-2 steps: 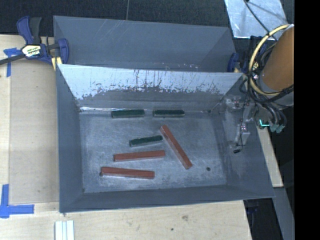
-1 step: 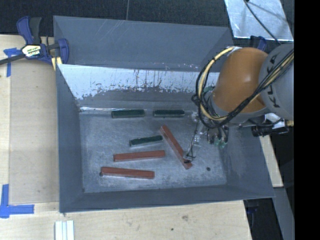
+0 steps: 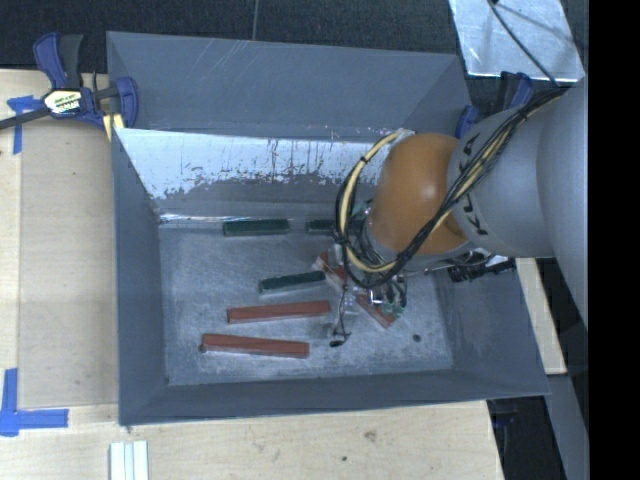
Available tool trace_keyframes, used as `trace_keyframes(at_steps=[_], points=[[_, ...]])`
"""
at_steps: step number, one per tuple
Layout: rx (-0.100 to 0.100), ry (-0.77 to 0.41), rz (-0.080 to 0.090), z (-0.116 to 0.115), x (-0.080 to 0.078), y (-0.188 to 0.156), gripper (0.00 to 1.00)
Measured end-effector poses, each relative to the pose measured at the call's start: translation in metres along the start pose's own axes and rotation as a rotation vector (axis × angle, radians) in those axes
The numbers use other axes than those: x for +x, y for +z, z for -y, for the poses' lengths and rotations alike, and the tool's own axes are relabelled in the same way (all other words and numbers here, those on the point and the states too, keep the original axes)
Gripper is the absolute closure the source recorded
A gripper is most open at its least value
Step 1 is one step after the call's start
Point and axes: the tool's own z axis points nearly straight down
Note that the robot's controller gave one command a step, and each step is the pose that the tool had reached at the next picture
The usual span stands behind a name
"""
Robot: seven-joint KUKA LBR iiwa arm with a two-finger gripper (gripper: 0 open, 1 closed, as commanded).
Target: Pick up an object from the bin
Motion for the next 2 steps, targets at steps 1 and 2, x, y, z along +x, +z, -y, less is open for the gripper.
trace_keyframes(at_steps=[1, 2], points=[[0.001, -0.093, -0.003, -0.043, 0.009, 0.009, 0.00], [0.001, -0.285, 0.005, -0.054, -0.037, 0.009, 0.00]])
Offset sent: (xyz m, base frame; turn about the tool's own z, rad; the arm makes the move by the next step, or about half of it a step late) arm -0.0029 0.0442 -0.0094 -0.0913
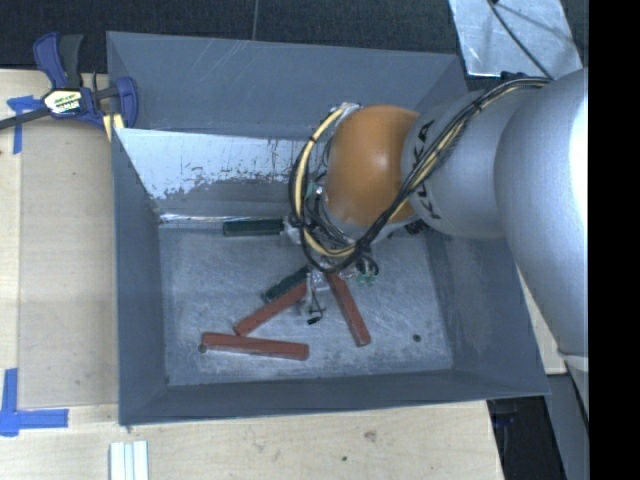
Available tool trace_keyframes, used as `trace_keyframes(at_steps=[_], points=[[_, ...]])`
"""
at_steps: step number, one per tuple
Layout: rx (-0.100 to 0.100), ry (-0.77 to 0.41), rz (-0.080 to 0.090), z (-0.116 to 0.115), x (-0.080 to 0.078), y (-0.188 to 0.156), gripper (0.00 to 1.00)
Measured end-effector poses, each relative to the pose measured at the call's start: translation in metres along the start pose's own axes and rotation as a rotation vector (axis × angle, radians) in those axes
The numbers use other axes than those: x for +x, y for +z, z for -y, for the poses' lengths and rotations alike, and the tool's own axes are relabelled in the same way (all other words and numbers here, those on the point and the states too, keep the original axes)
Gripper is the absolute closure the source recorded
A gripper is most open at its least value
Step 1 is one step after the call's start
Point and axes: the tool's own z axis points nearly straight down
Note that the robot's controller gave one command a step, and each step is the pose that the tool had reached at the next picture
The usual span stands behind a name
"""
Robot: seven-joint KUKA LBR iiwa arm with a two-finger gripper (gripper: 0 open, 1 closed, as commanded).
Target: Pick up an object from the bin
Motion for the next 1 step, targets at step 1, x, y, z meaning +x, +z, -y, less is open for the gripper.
trace_keyframes(at_steps=[1], points=[[-0.001, -0.001, 0.001, -0.0007, -0.0003, -0.0007, 1.00]])
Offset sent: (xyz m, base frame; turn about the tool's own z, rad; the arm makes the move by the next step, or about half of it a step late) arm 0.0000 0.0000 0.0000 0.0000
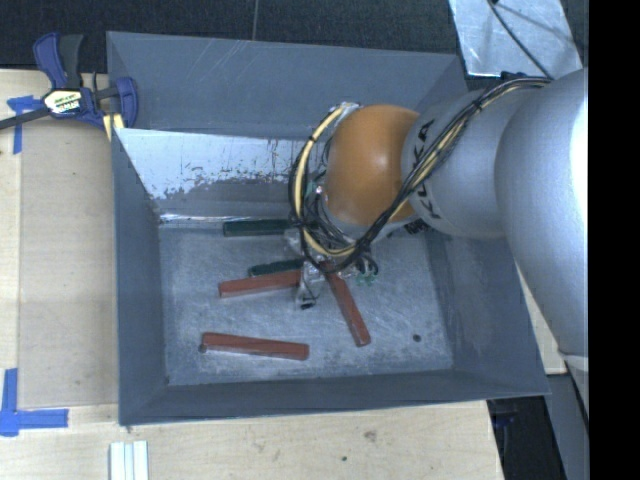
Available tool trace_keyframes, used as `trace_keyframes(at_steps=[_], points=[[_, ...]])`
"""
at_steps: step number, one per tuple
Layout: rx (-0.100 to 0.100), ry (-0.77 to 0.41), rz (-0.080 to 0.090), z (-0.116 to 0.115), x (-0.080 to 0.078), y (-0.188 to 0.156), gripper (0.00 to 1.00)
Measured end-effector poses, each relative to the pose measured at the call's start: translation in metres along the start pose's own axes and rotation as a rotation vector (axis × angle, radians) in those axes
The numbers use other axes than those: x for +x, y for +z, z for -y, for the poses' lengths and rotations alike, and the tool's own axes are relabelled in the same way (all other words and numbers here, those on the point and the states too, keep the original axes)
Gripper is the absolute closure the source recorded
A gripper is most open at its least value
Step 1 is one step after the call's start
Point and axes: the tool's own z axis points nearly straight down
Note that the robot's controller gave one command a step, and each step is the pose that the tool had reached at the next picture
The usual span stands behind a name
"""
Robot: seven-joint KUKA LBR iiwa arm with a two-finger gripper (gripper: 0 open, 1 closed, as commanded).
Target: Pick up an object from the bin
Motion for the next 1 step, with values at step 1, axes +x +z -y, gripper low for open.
trace_keyframes(at_steps=[1], points=[[0.003, -0.186, 0.003, 0.0472, 0.0263, -0.1418, 1.00]])
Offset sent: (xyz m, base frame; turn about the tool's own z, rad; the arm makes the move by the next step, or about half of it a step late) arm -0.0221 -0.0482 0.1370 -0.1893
